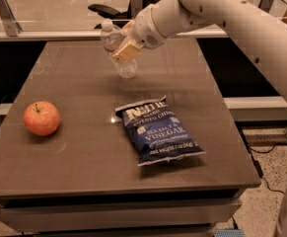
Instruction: Knock water bottle over
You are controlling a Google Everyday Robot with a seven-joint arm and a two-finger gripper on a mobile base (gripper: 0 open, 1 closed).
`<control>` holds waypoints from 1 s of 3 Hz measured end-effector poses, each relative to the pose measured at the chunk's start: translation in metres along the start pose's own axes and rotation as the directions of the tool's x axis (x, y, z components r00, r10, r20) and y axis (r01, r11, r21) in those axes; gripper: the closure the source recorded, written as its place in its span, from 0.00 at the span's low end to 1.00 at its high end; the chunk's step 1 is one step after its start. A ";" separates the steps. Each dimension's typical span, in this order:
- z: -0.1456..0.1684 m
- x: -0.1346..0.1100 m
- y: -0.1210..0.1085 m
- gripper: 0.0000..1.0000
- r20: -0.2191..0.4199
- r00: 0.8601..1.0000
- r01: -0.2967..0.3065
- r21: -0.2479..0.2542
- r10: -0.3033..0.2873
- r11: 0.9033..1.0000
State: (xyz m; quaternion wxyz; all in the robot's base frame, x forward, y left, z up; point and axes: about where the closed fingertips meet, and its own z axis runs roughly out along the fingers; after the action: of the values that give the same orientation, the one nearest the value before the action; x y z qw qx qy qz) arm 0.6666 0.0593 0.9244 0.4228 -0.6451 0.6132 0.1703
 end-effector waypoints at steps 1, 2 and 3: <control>-0.015 0.000 -0.008 1.00 -0.030 0.999 0.019 0.007 -0.019 1.000; -0.028 -0.001 -0.015 1.00 -0.089 0.994 0.062 -0.023 -0.064 0.998; -0.038 -0.003 -0.012 1.00 -0.168 0.977 0.115 -0.104 -0.132 0.988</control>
Offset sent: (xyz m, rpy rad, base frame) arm 0.0025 -0.0430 0.0383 -0.2299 -0.0148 0.0787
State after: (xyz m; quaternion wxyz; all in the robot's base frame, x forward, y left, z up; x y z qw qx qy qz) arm 0.6660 0.0311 0.9525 0.3465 -0.7136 0.5978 0.1153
